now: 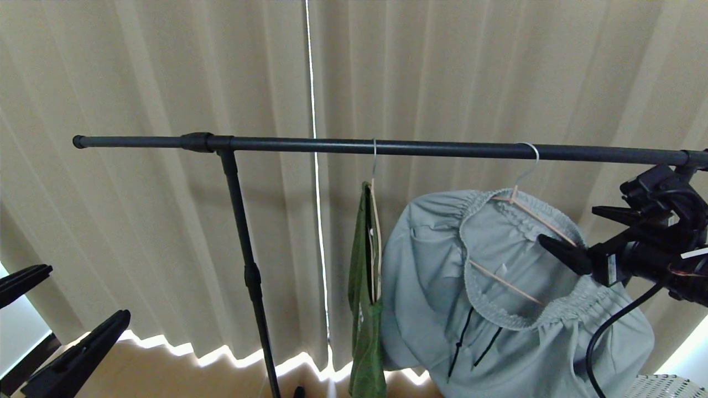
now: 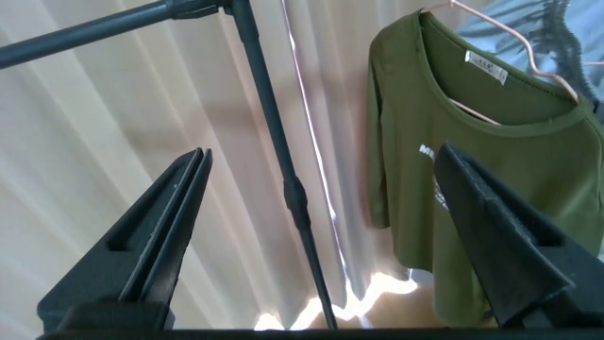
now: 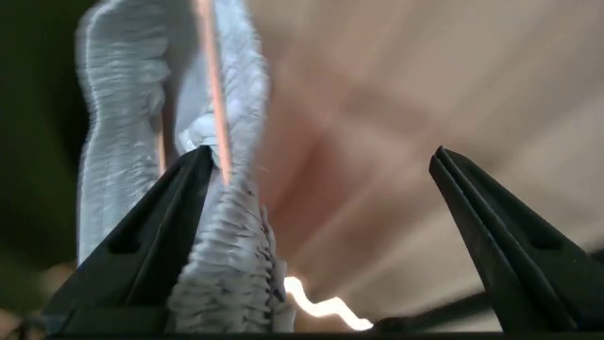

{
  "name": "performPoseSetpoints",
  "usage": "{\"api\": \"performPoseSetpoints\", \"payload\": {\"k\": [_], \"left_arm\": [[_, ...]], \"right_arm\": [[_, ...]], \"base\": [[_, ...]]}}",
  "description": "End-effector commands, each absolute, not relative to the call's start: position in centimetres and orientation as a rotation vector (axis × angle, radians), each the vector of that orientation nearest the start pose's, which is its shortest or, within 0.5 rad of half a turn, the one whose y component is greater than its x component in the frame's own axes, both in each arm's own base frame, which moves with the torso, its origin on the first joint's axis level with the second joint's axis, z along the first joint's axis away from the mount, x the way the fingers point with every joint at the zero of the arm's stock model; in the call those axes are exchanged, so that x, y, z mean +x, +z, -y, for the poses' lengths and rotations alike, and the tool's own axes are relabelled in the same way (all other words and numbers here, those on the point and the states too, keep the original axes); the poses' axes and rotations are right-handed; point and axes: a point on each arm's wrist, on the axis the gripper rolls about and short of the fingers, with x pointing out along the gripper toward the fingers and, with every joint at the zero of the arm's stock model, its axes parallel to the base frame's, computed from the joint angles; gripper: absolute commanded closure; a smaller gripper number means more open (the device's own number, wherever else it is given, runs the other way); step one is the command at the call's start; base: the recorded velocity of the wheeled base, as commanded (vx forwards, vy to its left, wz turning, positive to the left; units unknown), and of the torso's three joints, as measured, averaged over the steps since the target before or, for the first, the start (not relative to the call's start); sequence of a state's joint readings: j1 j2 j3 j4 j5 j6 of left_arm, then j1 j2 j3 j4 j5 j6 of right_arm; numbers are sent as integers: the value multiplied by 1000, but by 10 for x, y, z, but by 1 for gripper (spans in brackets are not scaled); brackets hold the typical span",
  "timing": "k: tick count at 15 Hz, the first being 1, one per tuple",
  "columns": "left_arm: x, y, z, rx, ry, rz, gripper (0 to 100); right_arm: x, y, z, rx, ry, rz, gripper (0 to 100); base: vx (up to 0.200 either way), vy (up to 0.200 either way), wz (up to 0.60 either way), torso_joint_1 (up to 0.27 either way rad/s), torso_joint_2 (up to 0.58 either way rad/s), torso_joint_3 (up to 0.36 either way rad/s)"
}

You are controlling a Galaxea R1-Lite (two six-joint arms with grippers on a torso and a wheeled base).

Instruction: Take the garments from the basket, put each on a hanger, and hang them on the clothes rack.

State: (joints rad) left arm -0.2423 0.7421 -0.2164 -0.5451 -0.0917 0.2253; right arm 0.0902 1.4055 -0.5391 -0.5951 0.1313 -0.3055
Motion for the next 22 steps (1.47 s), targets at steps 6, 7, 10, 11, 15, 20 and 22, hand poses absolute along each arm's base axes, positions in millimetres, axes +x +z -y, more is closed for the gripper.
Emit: {"api": "performPoseSetpoints", "payload": {"k": [6, 7, 10, 11, 15, 20, 22], "left_arm": [[68, 183, 18, 222, -324, 60, 0], [68, 183, 18, 222, -312, 60, 0], [69, 187, 12, 226, -229, 67, 0], [69, 188, 11, 225, -215, 65, 0], [59, 178, 3, 180, -101, 61, 0], [28, 138, 0, 179, -28, 55, 0], [12, 122, 1, 177, -2, 29, 0]], "right_arm": [[206, 187, -26, -269, 455, -182, 0], [204, 189, -26, -270, 462, -161, 0], [191, 205, -25, -256, 446, -25, 0], [184, 211, -25, -240, 444, 21, 0], [143, 226, -21, -207, 425, 168, 0], [84, 208, -7, -205, 304, 144, 0], [49, 191, -3, -193, 206, 62, 0]], "base": [[0, 0, 0, 0, 0, 0], [0, 0, 0, 0, 0, 0], [0, 0, 0, 0, 0, 0], [0, 0, 0, 0, 0, 0], [0, 0, 0, 0, 0, 0], [0, 0, 0, 0, 0, 0], [0, 0, 0, 0, 0, 0]]}}
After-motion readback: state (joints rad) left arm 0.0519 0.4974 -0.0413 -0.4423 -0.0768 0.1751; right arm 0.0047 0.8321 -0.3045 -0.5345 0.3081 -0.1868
